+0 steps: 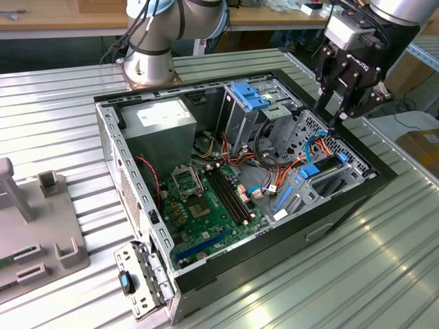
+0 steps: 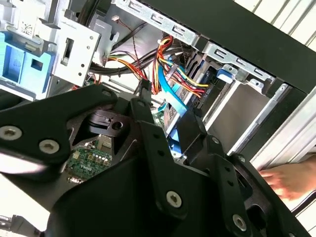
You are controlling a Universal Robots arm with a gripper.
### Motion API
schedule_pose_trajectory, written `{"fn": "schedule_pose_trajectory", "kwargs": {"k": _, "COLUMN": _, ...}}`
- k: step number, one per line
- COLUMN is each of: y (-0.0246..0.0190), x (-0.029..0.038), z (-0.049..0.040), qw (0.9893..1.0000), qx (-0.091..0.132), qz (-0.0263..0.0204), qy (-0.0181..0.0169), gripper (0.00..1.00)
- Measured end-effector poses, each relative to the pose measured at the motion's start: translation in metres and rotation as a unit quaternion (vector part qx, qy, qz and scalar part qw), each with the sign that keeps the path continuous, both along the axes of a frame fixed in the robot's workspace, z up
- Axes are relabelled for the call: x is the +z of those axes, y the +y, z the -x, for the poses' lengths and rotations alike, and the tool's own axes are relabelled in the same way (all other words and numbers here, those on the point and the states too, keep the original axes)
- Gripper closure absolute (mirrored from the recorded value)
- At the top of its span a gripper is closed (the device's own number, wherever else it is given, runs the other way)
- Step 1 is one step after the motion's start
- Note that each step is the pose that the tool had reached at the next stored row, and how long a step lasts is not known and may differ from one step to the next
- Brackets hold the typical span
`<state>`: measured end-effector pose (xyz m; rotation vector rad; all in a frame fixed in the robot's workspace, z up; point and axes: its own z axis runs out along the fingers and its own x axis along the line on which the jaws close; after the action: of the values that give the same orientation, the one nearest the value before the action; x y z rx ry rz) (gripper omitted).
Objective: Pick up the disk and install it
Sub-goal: 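Insert the second disk wire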
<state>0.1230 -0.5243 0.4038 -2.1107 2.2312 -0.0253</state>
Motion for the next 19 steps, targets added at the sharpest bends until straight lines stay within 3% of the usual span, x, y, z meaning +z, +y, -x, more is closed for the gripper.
{"fn": "schedule_pose_trajectory", "kwargs": {"k": 1, "y": -0.0070, "x": 0.0001, "z": 0.0000, "qw": 1.0000, "qx": 0.000, "qz": 0.0043, "qy": 0.0003, "gripper": 0.52}}
{"fn": "schedule_pose_trajectory", "kwargs": {"k": 2, "y": -0.0085, "x": -0.0002, "z": -0.0001, "qw": 0.9999, "qx": 0.000, "qz": 0.0140, "qy": 0.0005, "gripper": 0.52}}
{"fn": "schedule_pose_trajectory", "kwargs": {"k": 3, "y": -0.0086, "x": -0.0020, "z": -0.0001, "qw": 0.9998, "qx": 0.000, "qz": 0.0179, "qy": 0.0005, "gripper": 0.52}}
{"fn": "schedule_pose_trajectory", "kwargs": {"k": 11, "y": -0.0085, "x": -0.0155, "z": 0.0000, "qw": 0.9998, "qx": 0.000, "qz": 0.0185, "qy": 0.0008, "gripper": 0.52}}
{"fn": "schedule_pose_trajectory", "kwargs": {"k": 15, "y": -0.0086, "x": -0.0152, "z": 0.0002, "qw": 0.9998, "qx": 0.000, "qz": 0.0184, "qy": 0.0008, "gripper": 0.52}}
{"fn": "schedule_pose_trajectory", "kwargs": {"k": 19, "y": -0.0087, "x": -0.0084, "z": 0.0002, "qw": 0.9998, "qx": 0.000, "qz": 0.0185, "qy": 0.0008, "gripper": 0.52}}
